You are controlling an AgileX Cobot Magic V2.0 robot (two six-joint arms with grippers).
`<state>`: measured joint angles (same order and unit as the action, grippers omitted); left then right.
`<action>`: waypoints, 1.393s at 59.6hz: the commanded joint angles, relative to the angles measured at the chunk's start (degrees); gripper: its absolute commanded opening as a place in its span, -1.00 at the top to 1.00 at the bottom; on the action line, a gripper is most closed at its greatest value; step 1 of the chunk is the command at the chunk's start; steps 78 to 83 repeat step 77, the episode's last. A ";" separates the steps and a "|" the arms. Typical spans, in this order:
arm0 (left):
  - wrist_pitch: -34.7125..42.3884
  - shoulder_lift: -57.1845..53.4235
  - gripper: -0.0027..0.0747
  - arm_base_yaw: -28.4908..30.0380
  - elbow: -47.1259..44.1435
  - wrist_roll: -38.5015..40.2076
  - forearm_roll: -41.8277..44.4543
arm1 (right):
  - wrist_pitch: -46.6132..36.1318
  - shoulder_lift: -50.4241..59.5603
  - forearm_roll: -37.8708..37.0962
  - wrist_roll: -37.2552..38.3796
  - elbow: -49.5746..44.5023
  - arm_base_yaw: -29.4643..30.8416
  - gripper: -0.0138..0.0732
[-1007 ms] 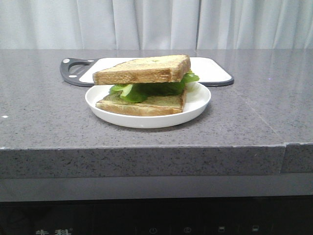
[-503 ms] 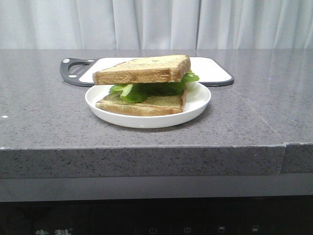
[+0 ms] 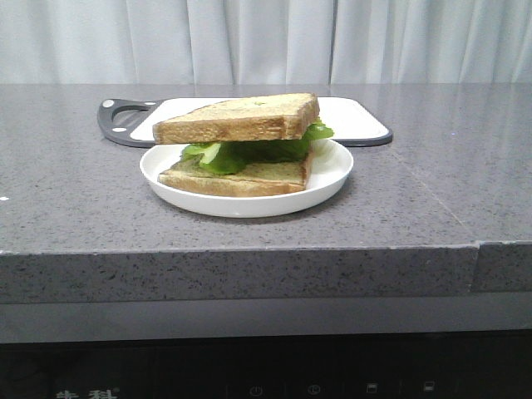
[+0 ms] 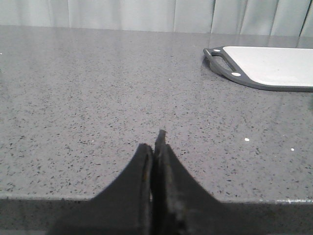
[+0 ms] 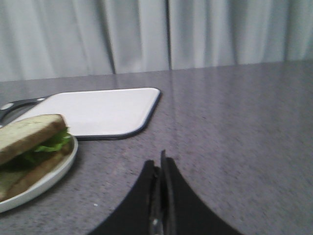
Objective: Left arm grabs bread, right arm adds lettuce
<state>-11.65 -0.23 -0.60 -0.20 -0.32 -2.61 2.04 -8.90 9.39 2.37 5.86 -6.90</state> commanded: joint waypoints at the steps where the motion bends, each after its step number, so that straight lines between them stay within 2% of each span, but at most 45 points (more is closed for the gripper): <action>1: 4.40 -1.09 0.98 -0.01 -0.46 0.32 -0.45 | -3.46 1.81 -2.29 3.56 -1.59 3.75 0.82; 15: 4.40 -1.09 0.98 -0.01 -0.46 0.32 -0.45 | 1.88 10.89 -4.95 3.38 -7.24 4.88 0.82; 25: 4.40 -0.99 0.98 -0.01 -0.46 0.32 -0.45 | 2.83 10.74 -7.13 3.32 -7.30 4.88 0.82; 83: 4.40 -0.99 0.98 -0.01 -0.46 0.32 -0.45 | 2.74 10.67 -7.13 3.32 -7.25 4.88 0.82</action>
